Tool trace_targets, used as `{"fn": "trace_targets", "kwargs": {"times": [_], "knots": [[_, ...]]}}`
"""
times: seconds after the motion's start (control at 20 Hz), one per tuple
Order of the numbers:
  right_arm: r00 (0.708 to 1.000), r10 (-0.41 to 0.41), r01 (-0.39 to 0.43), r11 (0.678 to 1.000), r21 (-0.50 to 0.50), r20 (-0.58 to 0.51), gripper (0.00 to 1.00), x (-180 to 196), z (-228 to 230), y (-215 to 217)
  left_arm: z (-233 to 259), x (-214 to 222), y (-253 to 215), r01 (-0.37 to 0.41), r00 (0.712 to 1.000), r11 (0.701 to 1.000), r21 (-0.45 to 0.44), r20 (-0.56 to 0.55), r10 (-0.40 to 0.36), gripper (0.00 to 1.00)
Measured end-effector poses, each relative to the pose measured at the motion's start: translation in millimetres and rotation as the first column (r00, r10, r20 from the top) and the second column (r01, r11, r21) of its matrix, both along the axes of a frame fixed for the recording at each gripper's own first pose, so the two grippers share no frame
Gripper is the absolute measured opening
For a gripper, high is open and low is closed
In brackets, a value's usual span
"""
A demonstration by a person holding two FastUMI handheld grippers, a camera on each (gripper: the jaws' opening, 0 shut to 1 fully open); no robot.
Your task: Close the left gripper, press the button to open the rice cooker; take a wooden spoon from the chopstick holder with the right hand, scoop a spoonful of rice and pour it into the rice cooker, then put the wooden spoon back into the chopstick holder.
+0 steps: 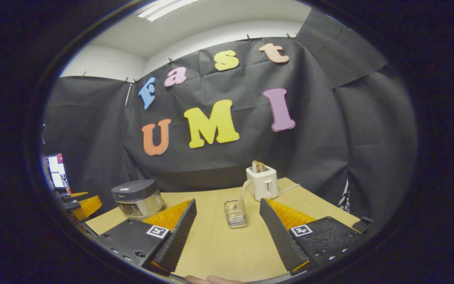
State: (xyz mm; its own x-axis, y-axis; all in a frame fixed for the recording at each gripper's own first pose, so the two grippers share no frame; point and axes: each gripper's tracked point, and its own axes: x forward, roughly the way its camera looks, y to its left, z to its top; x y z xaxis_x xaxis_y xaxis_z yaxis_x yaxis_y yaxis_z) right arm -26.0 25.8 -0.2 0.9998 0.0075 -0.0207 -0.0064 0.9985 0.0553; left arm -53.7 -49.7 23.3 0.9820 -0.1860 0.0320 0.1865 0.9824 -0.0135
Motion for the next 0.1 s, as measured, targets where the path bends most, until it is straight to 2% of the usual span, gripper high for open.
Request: {"fn": "trace_targets", "kwargs": {"times": [0.1], "knots": [[1.000,0.018,-0.018,1.000,0.004,-0.021,0.96,1.9,-8.0,8.0,-1.8,1.0,5.0,-0.006,1.000,1.000,0.007,-0.003,0.006,0.84]]}}
